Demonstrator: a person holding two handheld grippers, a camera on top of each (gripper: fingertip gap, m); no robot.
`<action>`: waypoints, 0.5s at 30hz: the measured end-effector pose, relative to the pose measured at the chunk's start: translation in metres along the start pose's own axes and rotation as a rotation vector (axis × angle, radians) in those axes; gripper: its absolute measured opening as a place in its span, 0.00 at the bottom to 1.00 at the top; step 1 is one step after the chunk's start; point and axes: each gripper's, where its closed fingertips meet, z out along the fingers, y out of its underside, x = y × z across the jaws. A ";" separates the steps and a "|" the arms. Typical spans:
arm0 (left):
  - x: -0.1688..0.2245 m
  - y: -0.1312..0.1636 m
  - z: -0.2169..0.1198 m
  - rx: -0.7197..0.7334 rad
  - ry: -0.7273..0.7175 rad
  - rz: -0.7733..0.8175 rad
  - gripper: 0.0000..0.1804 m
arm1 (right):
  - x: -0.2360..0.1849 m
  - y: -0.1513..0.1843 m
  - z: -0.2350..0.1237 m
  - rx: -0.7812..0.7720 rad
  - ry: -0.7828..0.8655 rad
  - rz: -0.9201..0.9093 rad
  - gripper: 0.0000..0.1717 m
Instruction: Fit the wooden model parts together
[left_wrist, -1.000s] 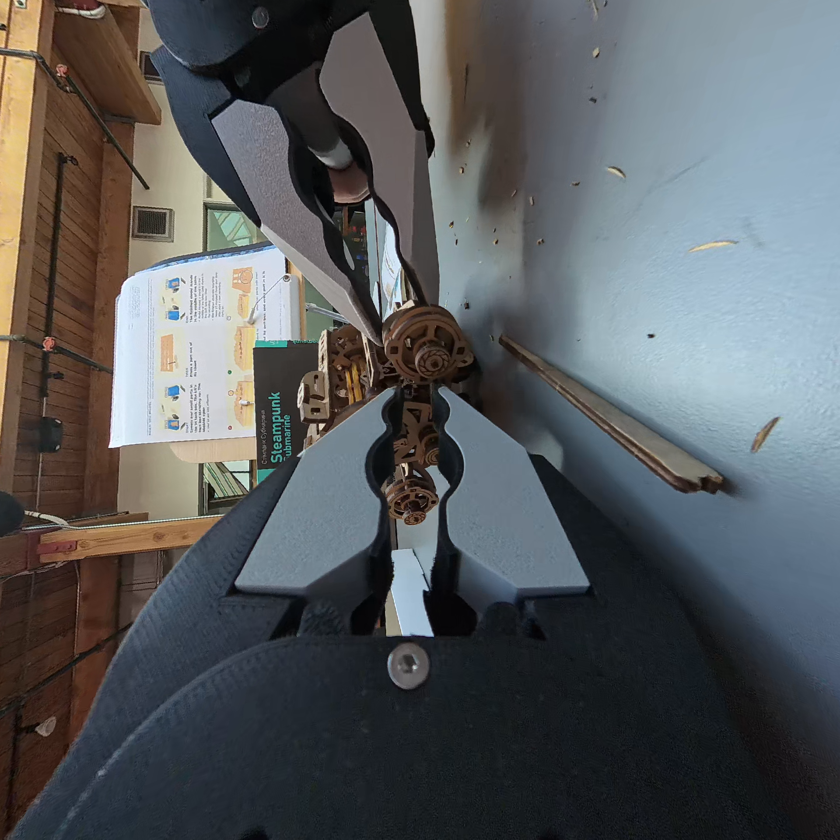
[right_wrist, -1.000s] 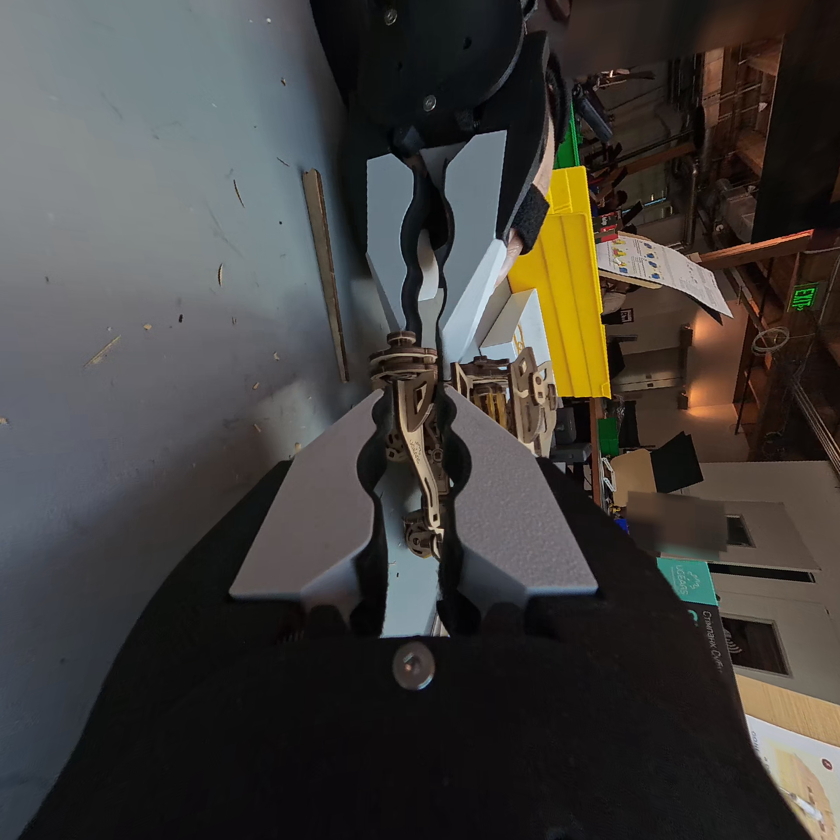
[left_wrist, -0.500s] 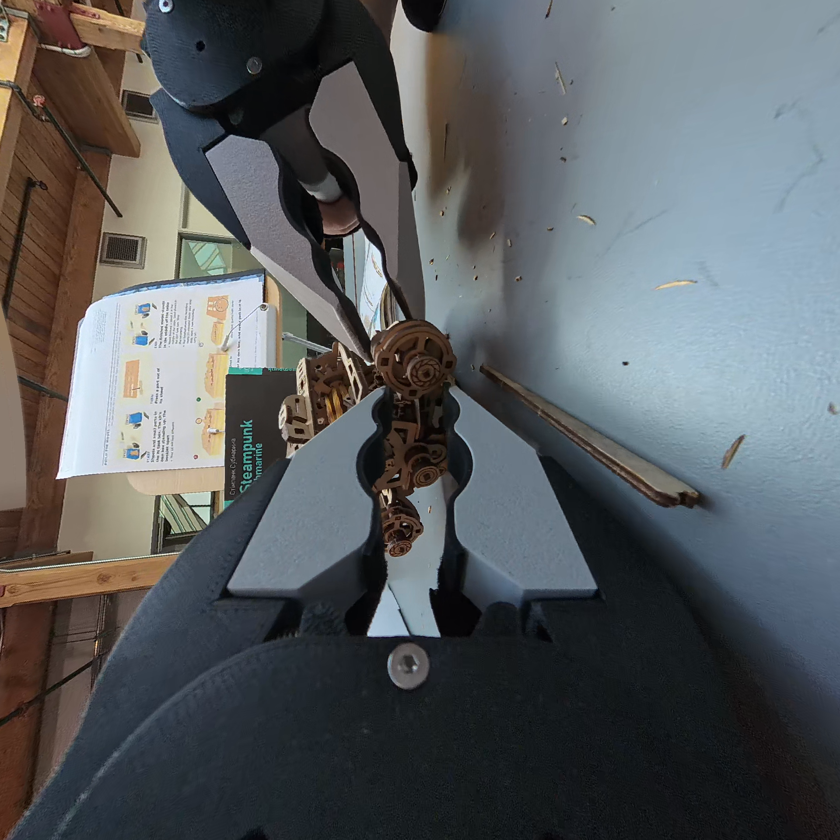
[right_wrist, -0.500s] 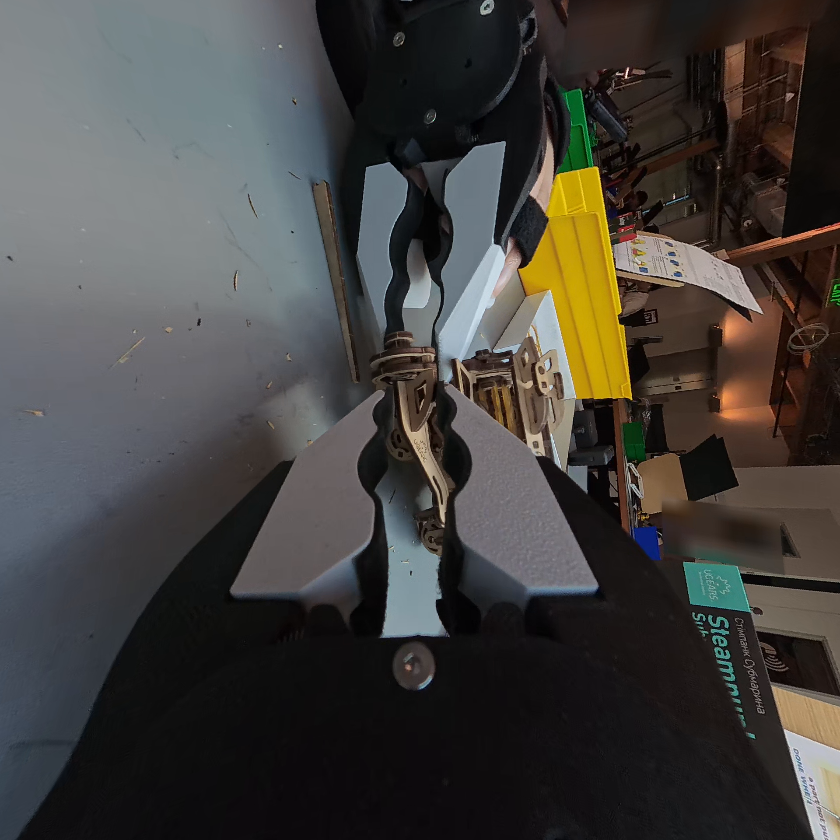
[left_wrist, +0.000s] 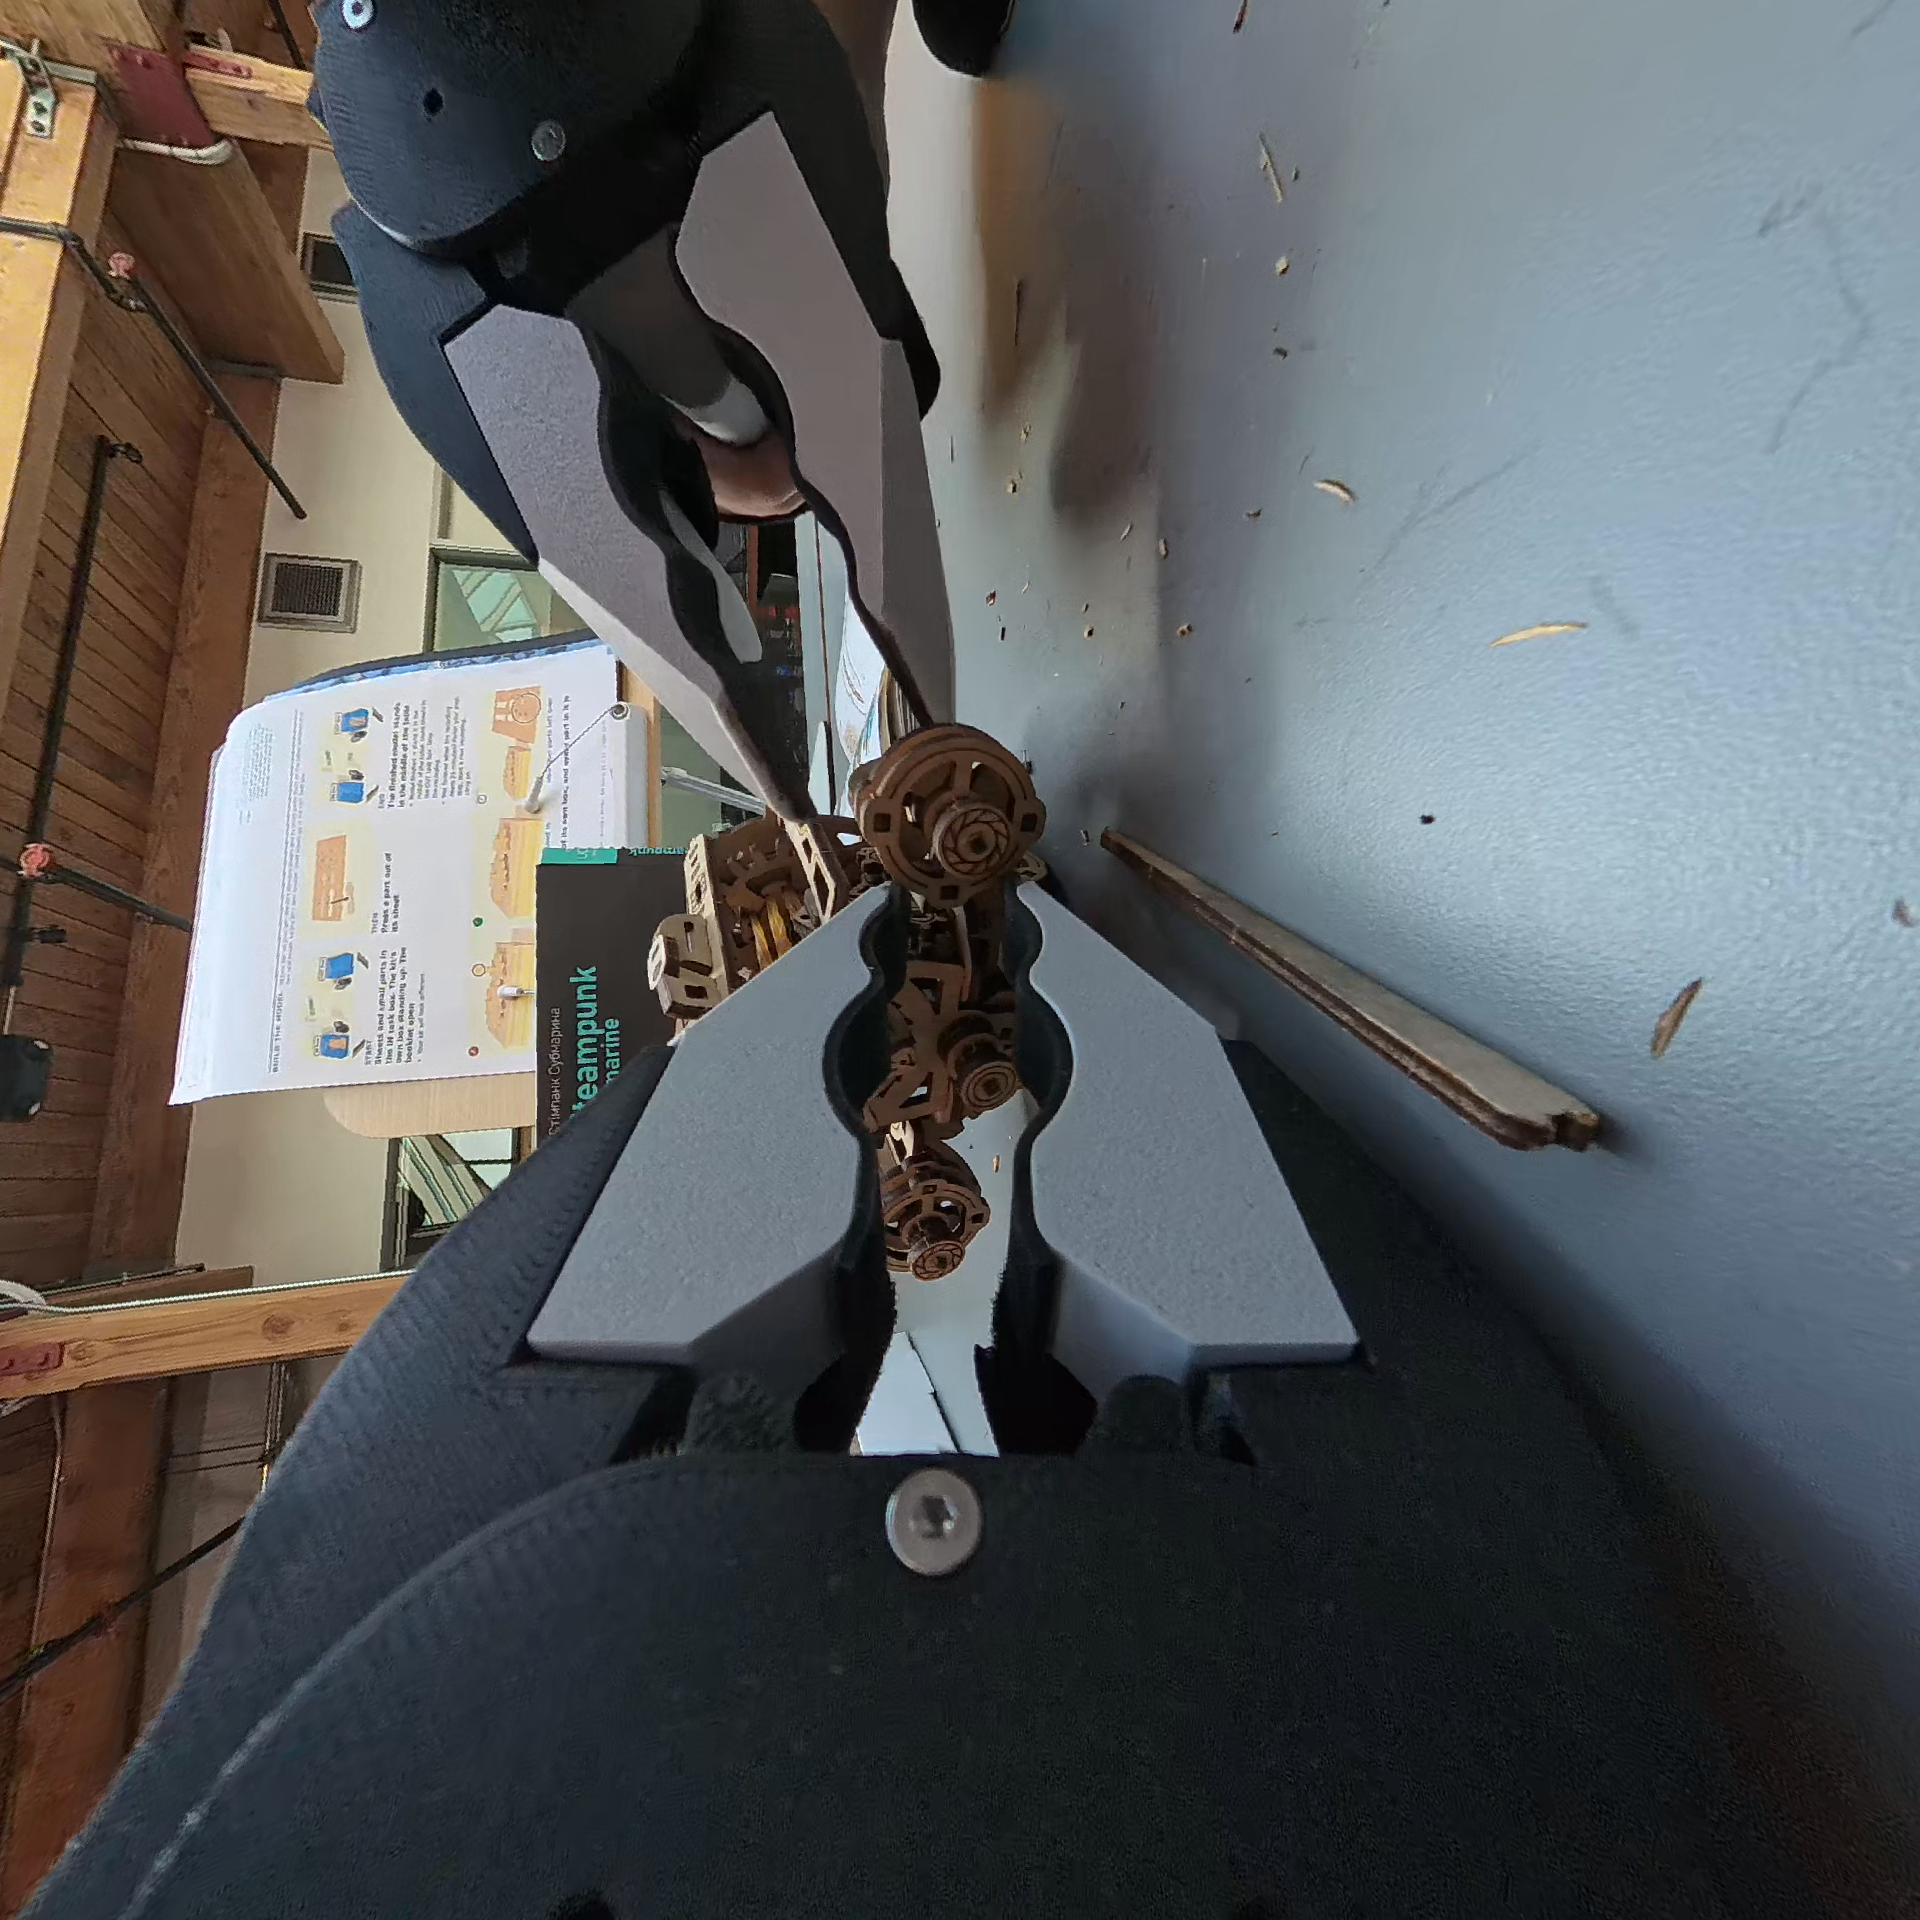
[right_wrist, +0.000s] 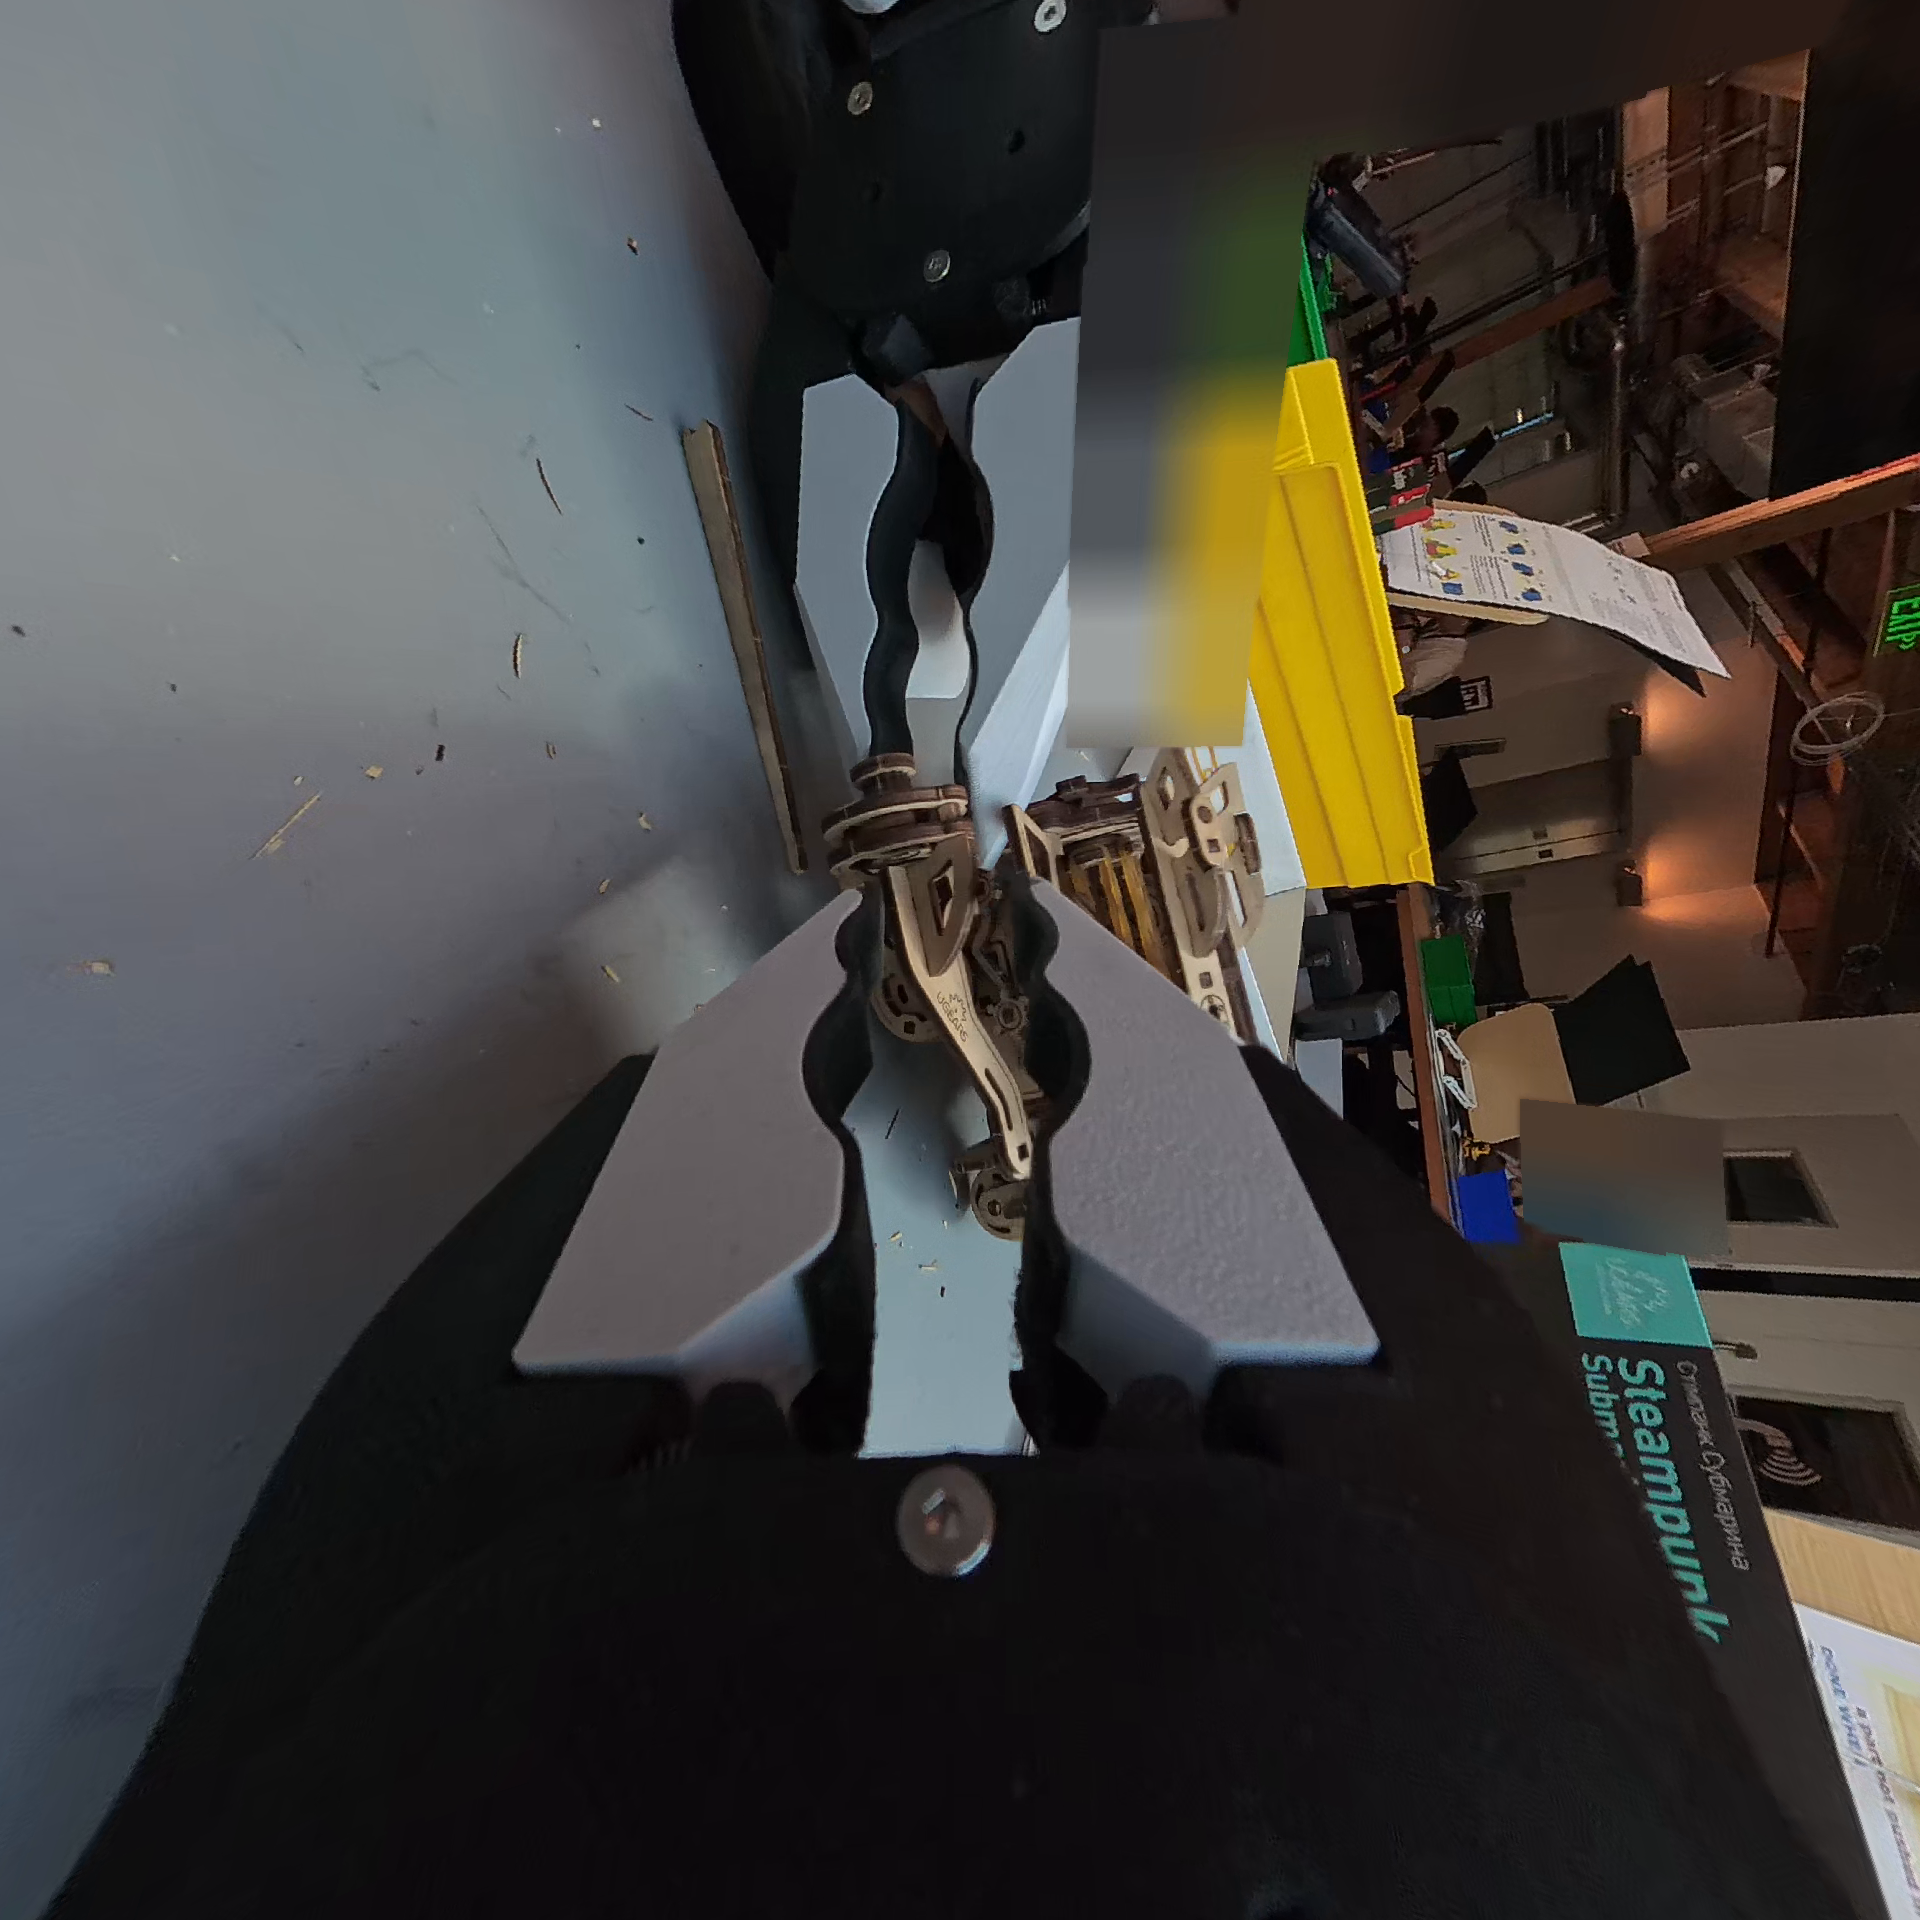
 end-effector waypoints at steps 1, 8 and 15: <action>0.000 0.000 0.000 -0.002 -0.002 0.003 0.08 | 0.003 0.002 -0.003 -0.011 0.011 0.024 0.16; 0.000 0.000 0.001 -0.007 -0.005 0.018 0.08 | 0.026 0.005 -0.031 0.012 0.068 0.505 0.16; -0.002 0.002 0.002 -0.018 -0.020 0.043 0.05 | 0.026 0.015 -0.038 0.127 -0.238 1.883 0.14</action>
